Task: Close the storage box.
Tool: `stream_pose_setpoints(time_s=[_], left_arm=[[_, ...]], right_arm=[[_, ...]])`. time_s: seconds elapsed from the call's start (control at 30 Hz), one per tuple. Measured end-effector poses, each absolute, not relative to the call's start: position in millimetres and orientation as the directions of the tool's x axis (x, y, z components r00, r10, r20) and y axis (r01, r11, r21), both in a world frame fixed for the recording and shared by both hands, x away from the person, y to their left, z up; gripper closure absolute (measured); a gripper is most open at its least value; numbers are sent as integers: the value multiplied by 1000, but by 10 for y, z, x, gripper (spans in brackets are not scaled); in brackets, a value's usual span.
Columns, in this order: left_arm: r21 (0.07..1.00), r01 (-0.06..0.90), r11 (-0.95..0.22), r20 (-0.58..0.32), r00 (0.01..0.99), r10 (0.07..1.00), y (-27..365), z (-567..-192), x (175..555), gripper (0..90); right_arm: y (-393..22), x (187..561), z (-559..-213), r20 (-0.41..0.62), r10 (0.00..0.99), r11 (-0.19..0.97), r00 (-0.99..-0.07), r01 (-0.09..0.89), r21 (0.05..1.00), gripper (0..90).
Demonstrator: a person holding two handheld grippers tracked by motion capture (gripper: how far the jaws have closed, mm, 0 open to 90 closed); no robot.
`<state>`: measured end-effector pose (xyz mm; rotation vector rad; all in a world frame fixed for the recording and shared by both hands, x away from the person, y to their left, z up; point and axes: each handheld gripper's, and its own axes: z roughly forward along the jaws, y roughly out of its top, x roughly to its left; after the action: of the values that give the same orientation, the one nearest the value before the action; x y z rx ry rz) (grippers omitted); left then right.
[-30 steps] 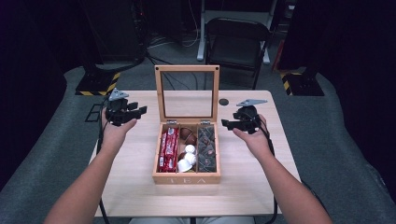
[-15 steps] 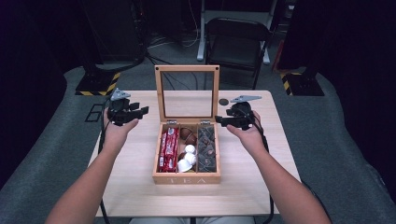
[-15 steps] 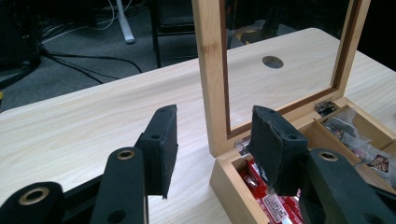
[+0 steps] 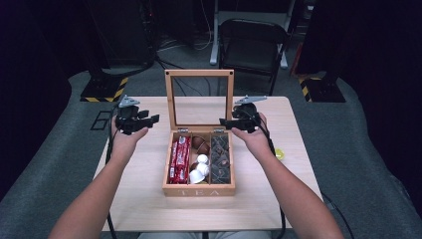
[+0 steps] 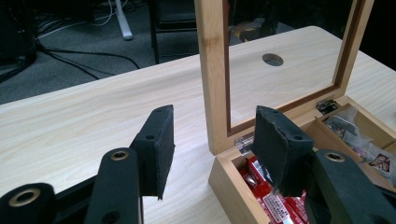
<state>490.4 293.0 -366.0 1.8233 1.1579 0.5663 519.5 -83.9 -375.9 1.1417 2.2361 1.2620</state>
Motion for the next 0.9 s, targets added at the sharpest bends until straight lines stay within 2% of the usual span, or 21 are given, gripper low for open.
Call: stream_pose_setpoints(time_s=[0.53,0.9], left_arm=[[853,487,-186,-79,474,877,2875,-3706,4922,483],[856,480,-194,-77,490,868,2816,-3706,4904,484]], right_arm=[[-901,5512,-3865,118,823,245,-556,534,809,372],[-895,5599,-3934,102,828,260,-551,539,801,372]])
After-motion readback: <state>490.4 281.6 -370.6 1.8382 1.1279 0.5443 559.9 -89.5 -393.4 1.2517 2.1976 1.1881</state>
